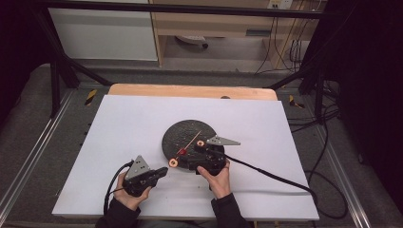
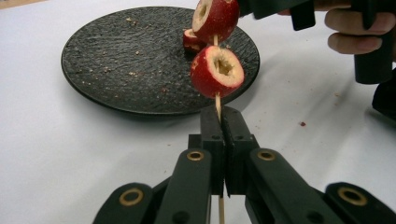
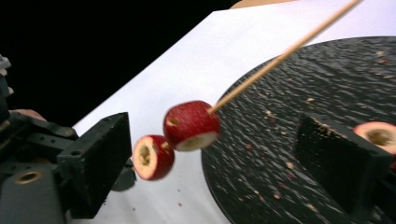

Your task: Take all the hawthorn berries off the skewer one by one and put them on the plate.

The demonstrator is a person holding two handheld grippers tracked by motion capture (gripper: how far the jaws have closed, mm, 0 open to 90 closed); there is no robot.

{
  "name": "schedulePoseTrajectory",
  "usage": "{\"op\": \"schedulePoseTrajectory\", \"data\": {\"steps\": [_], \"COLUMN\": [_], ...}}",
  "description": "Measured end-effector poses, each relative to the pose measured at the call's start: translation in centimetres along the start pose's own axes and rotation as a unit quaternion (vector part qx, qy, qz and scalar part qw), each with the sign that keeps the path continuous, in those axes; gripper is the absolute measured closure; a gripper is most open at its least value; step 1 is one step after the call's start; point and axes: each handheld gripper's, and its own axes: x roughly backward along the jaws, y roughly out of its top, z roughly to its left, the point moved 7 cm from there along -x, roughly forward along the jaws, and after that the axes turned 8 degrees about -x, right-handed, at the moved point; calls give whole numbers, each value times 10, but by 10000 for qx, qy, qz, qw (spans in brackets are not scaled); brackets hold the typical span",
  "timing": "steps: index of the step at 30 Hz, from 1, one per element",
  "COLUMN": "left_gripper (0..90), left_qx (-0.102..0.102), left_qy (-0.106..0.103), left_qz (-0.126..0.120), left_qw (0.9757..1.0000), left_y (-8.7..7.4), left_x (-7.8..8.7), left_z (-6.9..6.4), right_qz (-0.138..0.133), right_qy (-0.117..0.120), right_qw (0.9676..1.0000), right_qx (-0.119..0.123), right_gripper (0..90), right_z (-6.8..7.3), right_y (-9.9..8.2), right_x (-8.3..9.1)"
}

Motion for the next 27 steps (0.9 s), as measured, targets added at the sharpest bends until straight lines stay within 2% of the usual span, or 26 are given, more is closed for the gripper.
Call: {"op": "schedulePoseTrajectory", "data": {"steps": [14,22,27], "left_gripper": [883,883,883], "left_qx": [-61,-60,-72], "left_qy": [-48,-44,-55], "left_qz": [-25,-46,-65], "left_qw": [10000,10000,9999], "left_y": [2,3,3], "left_x": [-2,-2,-1], "left_z": [-5,-6,-6], "right_qz": [92,145,136], "right_qy": [229,364,396], "right_qw": [9997,9992,9991], "right_qx": [-67,-90,-106], "right_gripper": [403,585,597], "right_z": [0,3,4], "right_y": [-2,-4,-3], "right_x": [-6,-6,-5]}}
